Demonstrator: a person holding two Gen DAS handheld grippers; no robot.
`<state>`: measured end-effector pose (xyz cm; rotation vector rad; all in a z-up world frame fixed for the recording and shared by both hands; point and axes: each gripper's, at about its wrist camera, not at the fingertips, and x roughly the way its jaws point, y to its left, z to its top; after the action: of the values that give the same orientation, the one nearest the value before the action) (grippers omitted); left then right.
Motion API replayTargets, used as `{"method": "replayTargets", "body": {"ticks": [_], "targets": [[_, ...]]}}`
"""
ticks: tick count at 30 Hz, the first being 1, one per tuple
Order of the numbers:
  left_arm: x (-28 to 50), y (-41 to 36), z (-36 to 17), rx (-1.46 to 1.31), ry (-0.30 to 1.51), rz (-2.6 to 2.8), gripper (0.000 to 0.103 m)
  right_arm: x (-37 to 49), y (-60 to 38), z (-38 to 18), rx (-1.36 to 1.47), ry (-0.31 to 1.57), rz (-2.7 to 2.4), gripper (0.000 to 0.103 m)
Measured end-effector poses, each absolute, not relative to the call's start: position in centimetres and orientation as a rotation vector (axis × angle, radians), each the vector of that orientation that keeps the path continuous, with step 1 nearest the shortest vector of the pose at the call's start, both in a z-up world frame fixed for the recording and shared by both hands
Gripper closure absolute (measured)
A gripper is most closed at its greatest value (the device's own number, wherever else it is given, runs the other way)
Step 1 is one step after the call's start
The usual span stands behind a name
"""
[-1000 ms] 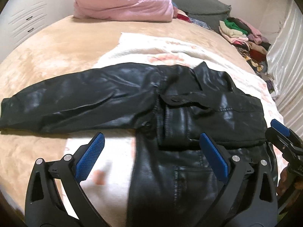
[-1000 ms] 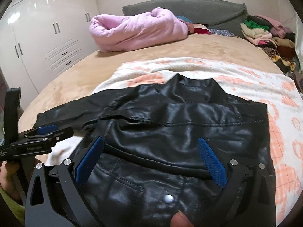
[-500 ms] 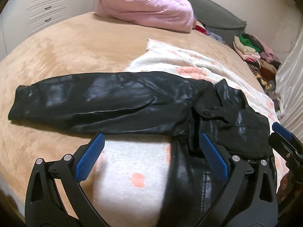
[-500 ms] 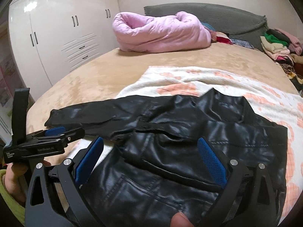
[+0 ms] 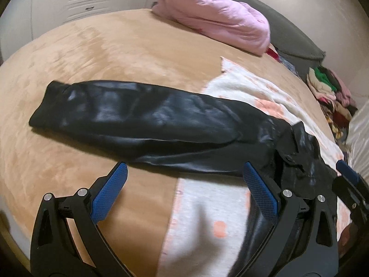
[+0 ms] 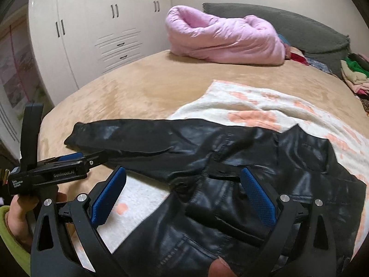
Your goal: Fold large clothes
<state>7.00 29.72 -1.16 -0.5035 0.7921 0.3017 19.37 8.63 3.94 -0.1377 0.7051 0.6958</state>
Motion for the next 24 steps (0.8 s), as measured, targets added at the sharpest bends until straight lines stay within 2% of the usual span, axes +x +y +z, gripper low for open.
{"method": "replayTargets", "body": {"ticks": [24], "targets": [[4.1,39.2,-5.7,-0.787,0.736,0.481,0.009,17.7,15.6,1.3,-0.193,0.763,0.8,0.004]]}}
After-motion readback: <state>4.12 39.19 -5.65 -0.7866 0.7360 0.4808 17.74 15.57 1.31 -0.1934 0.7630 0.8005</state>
